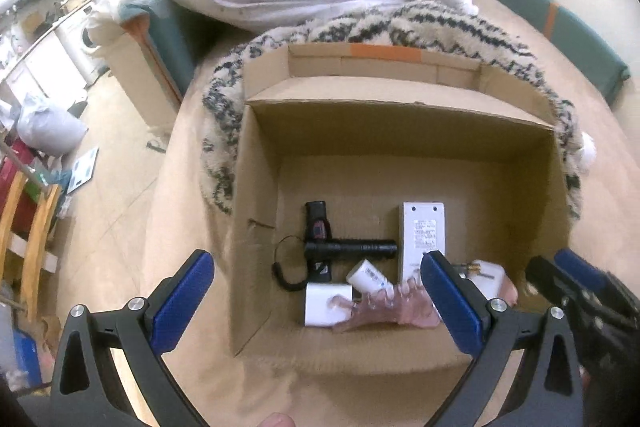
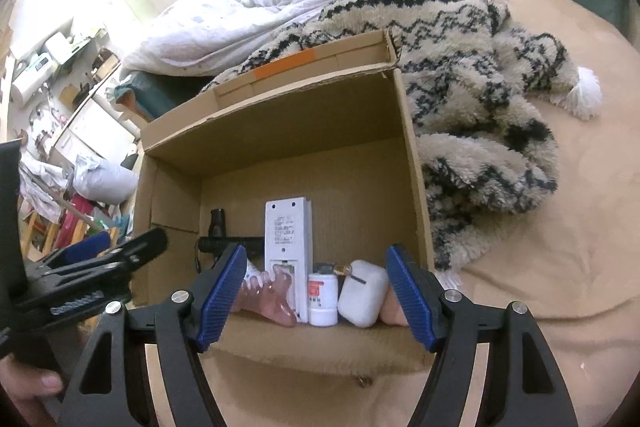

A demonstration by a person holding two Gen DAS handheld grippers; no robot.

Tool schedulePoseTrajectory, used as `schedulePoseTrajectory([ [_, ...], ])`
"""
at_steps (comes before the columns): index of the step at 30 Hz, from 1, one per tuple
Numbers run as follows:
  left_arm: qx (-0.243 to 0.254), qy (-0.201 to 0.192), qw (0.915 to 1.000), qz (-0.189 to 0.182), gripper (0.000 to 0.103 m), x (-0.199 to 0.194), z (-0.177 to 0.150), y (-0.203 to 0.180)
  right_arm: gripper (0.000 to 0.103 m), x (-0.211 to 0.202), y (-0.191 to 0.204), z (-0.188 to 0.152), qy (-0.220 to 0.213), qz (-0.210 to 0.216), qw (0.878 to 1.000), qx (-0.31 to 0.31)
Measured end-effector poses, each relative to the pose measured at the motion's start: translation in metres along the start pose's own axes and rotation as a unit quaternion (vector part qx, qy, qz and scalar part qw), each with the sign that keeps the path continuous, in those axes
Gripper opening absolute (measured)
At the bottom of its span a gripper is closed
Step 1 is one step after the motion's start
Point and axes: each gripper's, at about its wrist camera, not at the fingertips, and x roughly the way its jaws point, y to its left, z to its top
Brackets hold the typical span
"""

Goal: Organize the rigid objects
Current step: 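Carry the comb and battery into the box and open both tools, then lift both tools out of the box and grasp the second AA battery with the right tool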

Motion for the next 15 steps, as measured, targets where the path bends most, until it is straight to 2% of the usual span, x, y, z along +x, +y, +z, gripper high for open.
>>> schedulePoseTrajectory([
  [7,-0.012,-0.014,0.9995,-0.024,0.103,-0.029,-0.026,0.028,0.076,-0.021,0.002,-0.017,-0.010,-0.017,1.000,-0.006],
  [11,-0.004,-0.016,0.9998,-0.005,0.103,-0.036,-0.044,0.036,0.076,-0.027,0.000,-0.030,-0.001,-0.019,1.000,0.001],
  [15,-0.012,-0.005,0.9998,-0.016,0.103,-0.036,-0.064,0.045,0.076,-0.031,0.001,-0.039,0.001,-0.028,1.000,0.001],
])
